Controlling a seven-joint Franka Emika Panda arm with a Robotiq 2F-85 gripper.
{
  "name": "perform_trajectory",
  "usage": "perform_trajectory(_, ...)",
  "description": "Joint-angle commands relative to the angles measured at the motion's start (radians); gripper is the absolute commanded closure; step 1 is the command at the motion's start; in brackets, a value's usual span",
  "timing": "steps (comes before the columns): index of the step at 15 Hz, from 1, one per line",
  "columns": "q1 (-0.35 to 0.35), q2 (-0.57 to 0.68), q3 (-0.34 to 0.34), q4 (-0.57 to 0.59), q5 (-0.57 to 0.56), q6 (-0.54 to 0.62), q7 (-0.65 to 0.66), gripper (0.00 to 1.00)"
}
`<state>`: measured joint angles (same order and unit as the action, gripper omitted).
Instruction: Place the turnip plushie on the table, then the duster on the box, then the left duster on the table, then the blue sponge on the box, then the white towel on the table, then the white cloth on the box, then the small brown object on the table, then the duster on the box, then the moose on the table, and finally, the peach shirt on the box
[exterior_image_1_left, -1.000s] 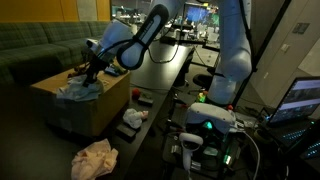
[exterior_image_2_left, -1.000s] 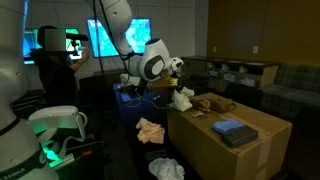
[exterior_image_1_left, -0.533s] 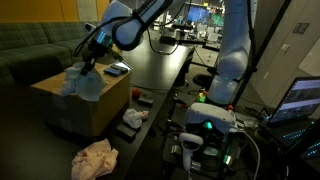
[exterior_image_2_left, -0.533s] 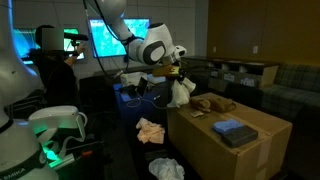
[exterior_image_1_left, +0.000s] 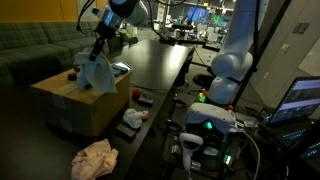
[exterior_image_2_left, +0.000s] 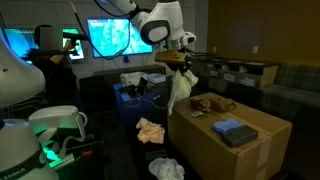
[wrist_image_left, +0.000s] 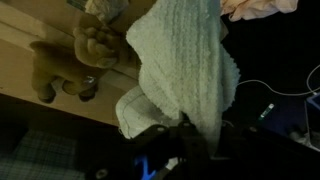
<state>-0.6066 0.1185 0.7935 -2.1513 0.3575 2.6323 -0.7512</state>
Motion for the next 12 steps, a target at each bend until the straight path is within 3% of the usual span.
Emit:
perform_trajectory(1, 0.126, -0.157, -0.220, -0.028, 0.141, -0.135, -0.108, 0.97)
perform_trajectory(6, 0.358, -0.254, -0.592, -0.115, 0.076, -0.239, -0.100, 0.97)
perform_trajectory(9, 0.429, -0.286, -0.723, -0.179, 0.026, -0.226, -0.086, 0.97)
perform_trajectory(12, 0.461, -0.272, -0.800, -0.221, -0.043, -0.198, -0.058, 0.97)
